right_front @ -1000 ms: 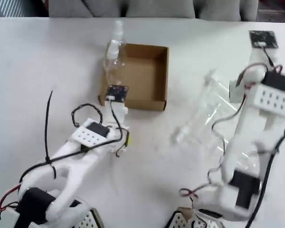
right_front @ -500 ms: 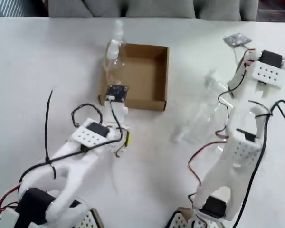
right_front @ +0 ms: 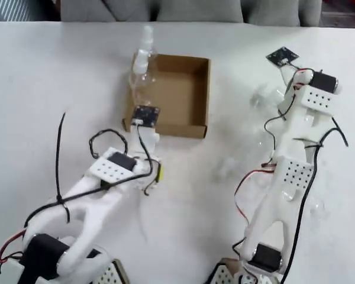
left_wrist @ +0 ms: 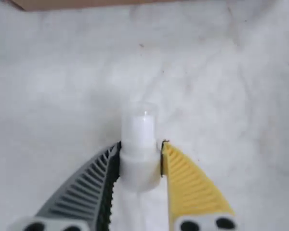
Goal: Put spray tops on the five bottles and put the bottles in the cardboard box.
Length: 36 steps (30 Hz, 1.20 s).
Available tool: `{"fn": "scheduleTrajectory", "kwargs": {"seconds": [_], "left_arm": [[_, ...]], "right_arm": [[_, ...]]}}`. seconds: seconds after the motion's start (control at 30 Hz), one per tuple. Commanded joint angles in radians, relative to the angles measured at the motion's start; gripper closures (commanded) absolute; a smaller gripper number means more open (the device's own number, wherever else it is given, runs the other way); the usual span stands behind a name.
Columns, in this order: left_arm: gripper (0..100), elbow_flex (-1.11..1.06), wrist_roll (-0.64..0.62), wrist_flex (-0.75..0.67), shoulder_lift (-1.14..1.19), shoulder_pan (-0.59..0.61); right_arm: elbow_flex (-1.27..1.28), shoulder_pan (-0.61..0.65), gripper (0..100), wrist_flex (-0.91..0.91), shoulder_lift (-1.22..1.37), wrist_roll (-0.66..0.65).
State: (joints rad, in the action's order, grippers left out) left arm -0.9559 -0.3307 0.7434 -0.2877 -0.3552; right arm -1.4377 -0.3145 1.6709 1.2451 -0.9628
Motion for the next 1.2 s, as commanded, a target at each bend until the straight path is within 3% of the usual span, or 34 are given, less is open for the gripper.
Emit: {"fn": "scheduleTrajectory", "kwargs": {"seconds": [0.0, 0.17, 0.33, 0.4, 0.5, 0.67, 0.87, 1.17], "left_arm": [[98, 0.006, 0.012, -0.021, -0.045, 0.007], [98, 0.006, 0.012, -0.021, -0.045, 0.007], [98, 0.006, 0.012, -0.021, -0.045, 0.007], [98, 0.006, 0.012, -0.021, -0.045, 0.007], [98, 0.006, 0.012, -0.021, -0.045, 0.007], [98, 0.006, 0.014, -0.021, -0.045, 0.007], [98, 0.006, 0.014, -0.021, -0.045, 0.007], [98, 0.006, 0.014, -0.021, -0.045, 0.005]], "right_arm": [[-0.081, 0.015, 80.0, 0.045, 0.07, -0.069], [-0.144, -0.004, 81.0, 0.045, 0.09, -0.074], [-0.161, -0.036, 99.3, 0.042, 0.082, -0.077], [-0.184, -0.064, 95.8, 0.045, 0.068, -0.077], [-0.216, -0.114, 98.5, 0.047, 0.027, -0.083], [-0.222, -0.234, 98.1, 0.058, -0.061, -0.249], [-0.222, -0.377, 98.1, 0.061, -0.124, -0.333], [-0.201, -0.492, 98.1, 0.07, -0.147, -0.308]]}}
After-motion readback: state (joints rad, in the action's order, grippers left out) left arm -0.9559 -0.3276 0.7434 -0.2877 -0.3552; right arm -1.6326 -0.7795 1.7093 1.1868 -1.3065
